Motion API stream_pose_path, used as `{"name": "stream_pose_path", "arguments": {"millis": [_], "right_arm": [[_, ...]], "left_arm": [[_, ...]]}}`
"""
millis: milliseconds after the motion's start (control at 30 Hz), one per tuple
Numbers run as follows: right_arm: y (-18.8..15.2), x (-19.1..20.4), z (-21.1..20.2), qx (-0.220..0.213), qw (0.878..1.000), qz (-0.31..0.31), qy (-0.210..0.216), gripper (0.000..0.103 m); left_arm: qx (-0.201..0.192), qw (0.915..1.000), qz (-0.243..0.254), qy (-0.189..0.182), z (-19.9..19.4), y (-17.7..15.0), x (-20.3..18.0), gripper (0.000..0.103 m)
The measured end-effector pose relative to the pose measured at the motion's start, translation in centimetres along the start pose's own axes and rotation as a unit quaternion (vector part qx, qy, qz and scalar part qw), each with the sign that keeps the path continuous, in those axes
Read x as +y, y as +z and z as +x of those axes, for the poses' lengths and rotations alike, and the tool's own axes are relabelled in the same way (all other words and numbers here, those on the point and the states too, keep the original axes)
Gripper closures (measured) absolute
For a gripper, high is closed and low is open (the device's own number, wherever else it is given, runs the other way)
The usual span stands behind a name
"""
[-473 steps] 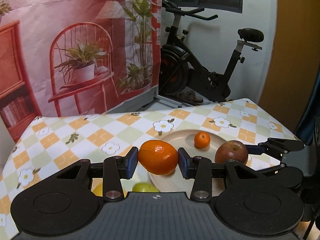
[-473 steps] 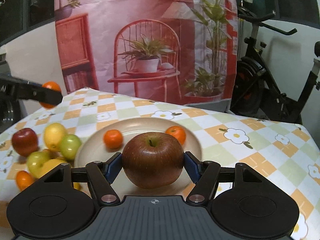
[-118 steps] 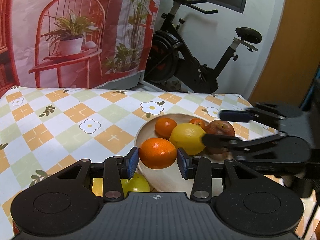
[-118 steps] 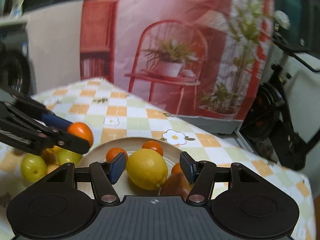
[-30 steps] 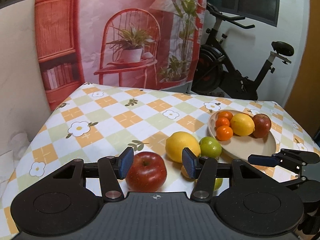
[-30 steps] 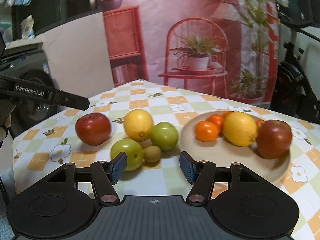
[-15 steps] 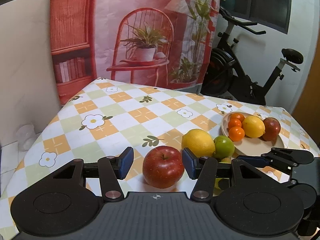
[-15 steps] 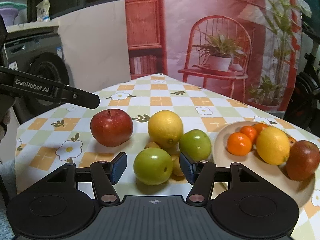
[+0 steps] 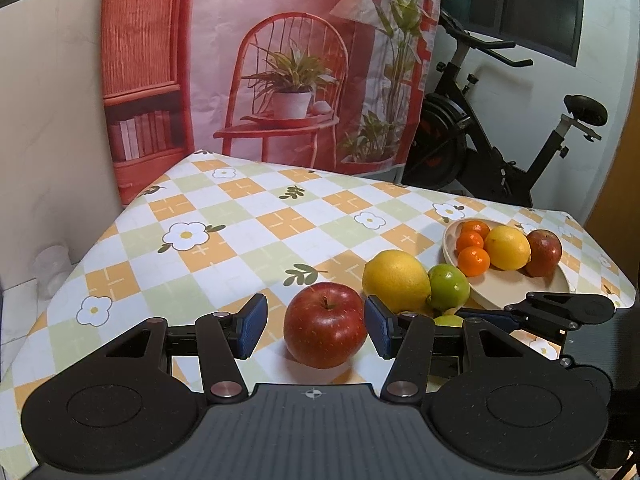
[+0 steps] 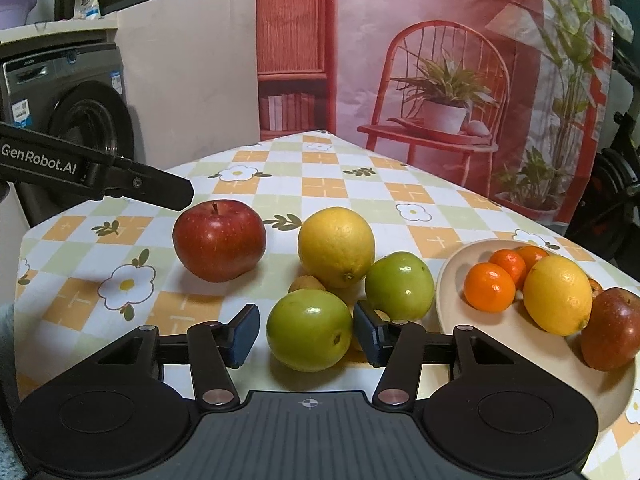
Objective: Organize fruits
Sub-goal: 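Position the left tool around the red apple while the right tool approaches a green apple, then close the left tool on the red apple while the right tool grips the green apple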
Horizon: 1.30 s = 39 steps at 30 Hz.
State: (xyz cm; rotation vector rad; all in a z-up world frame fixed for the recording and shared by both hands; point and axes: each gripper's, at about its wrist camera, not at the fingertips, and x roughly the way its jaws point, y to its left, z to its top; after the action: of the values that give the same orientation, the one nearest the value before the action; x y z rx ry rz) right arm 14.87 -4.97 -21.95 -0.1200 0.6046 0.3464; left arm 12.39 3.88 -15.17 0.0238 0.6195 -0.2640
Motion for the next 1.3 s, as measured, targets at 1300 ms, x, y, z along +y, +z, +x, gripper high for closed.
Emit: {"name": "stream_pose_path", "arguments": {"millis": [1300], "right_arm": [[-4.8,-4.8,-6.5,-0.029,0.998,0.053,-0.026,0.059]], "left_arm": [[0.025,0.9994,-0.024,-0.003,0.9,-1.0,-0.6,0.047]]}}
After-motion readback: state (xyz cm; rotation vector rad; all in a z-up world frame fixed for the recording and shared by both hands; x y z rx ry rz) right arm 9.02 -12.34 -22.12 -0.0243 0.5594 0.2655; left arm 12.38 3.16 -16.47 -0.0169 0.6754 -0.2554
